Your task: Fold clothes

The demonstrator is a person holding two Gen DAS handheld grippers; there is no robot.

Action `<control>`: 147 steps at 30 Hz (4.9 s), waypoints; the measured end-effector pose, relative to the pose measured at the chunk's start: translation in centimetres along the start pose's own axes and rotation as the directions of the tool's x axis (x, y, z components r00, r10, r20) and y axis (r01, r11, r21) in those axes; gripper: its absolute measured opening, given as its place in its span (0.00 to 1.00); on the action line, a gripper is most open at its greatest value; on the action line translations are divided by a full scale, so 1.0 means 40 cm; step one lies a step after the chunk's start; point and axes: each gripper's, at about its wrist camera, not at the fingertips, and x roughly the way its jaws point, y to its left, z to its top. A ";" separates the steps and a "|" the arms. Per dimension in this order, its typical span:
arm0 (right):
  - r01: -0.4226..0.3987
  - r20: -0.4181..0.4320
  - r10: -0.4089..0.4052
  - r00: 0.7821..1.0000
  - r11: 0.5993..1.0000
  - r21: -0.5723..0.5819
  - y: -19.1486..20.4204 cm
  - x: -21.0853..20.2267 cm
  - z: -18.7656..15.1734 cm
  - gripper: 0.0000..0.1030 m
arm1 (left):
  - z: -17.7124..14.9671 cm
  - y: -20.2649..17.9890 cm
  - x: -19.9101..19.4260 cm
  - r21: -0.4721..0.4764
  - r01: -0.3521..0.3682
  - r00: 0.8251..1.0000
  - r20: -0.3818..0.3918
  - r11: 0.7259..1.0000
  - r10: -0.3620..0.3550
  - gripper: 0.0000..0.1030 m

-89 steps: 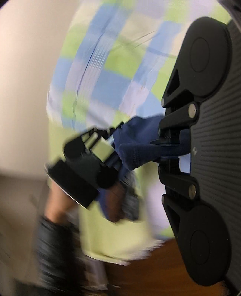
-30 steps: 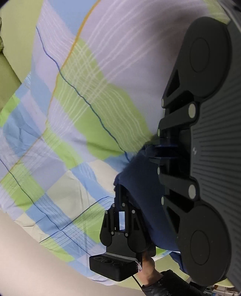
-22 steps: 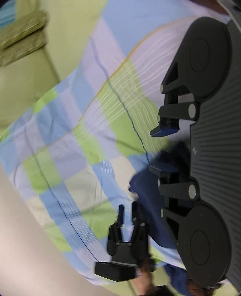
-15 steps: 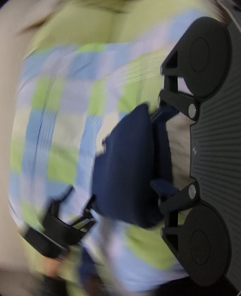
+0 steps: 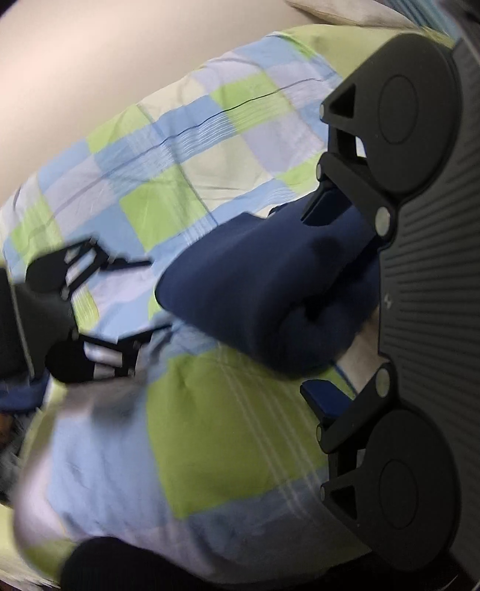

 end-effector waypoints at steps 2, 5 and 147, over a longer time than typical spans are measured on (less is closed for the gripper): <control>0.036 -0.003 -0.036 0.999 0.997 -0.074 0.022 0.029 -0.002 0.78 | 0.012 -0.003 0.039 0.041 0.007 1.000 0.021 0.999 -0.008 0.69; 0.044 -0.003 -0.045 0.999 0.988 -0.149 0.026 0.060 -0.021 0.76 | 0.019 0.004 0.089 0.081 0.037 0.998 0.045 0.996 -0.041 0.69; -0.516 0.652 0.311 0.692 -0.419 0.747 -0.178 0.083 -0.598 0.58 | 0.379 0.395 0.437 -0.419 0.779 0.608 0.326 0.466 -0.724 0.05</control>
